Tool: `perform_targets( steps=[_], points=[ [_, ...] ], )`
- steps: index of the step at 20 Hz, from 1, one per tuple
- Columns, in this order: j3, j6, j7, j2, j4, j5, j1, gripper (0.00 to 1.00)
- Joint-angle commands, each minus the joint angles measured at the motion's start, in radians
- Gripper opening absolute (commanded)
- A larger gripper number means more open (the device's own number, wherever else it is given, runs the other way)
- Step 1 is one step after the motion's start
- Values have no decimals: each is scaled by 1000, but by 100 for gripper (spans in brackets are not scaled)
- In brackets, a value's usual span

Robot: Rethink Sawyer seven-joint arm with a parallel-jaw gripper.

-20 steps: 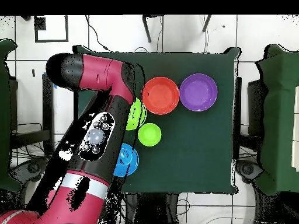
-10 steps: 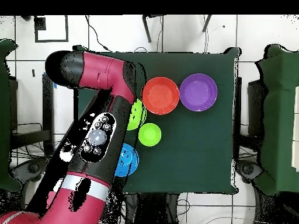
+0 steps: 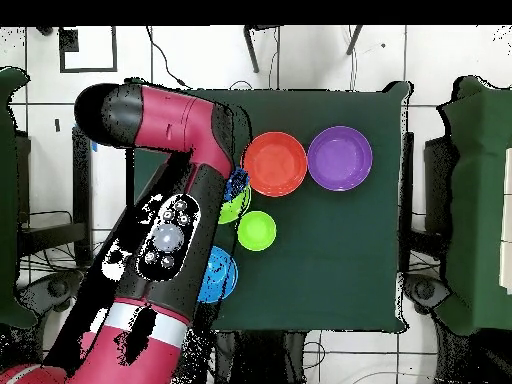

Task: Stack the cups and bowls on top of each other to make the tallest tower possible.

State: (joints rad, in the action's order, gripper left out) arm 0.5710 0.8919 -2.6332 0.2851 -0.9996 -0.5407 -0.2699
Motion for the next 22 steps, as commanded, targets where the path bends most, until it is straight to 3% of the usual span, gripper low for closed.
perform_targets(
  steps=[1,18,22],
  points=[
    [-138,-75,-94,-12,-48,1,27,100],
    [-136,-80,-49,8,-69,34,49,100],
    [-19,113,-11,62,-17,110,62,100]
  ],
)
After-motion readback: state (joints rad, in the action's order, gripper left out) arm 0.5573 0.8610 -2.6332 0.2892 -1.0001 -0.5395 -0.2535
